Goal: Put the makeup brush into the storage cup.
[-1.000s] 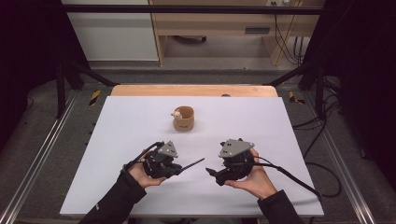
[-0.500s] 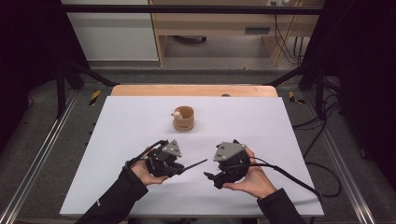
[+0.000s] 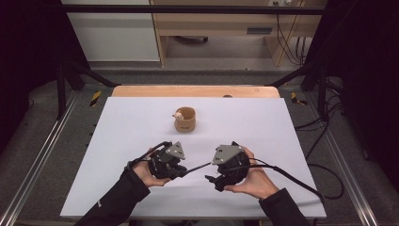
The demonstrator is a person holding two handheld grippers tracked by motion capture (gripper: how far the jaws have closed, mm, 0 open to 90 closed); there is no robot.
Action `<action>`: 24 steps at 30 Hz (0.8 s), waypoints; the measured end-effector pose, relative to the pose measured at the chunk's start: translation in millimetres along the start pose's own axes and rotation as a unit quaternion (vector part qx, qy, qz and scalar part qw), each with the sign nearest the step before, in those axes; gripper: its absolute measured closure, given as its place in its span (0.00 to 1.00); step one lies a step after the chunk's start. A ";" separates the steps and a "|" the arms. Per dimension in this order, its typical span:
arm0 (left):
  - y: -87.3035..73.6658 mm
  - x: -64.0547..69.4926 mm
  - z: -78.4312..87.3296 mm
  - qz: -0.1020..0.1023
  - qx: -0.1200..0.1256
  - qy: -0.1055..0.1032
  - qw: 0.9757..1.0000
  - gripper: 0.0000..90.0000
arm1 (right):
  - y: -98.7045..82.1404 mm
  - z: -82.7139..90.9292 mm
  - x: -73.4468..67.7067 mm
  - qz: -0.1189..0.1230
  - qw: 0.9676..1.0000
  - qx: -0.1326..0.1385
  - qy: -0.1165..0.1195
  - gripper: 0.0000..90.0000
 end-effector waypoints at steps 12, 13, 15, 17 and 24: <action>0.3 2.6 -1.9 -0.007 -0.007 -0.008 1.000 0.92 | 1.3 -7.1 -7.0 0.027 0.999 -0.020 0.011 0.15; 0.6 3.1 -2.2 -0.008 -0.007 -0.009 1.000 0.92 | 1.4 -7.7 -7.4 0.030 0.999 -0.022 0.011 0.16; 1.6 4.4 -2.6 -0.007 -0.006 -0.011 1.000 0.92 | 1.5 -8.4 -8.2 0.036 0.999 -0.025 0.014 0.16; 2.2 5.1 -2.8 -0.008 -0.006 -0.014 1.000 0.92 | 2.0 -9.7 -8.8 0.037 0.999 -0.022 0.015 0.17; 4.9 7.2 -2.7 -0.010 -0.004 -0.016 1.000 0.92 | -0.1 -13.8 -11.5 0.045 0.998 -0.032 0.018 0.21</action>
Point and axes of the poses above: each handheld gripper's, and its own axes: z roughly backward along the jaws, y roughly out of its top, x roughly to its right, the point moved 7 cm from there along -z, roughly forward along the jaws, and after that the axes turned 3 degrees about z, right-handed, at the moved point
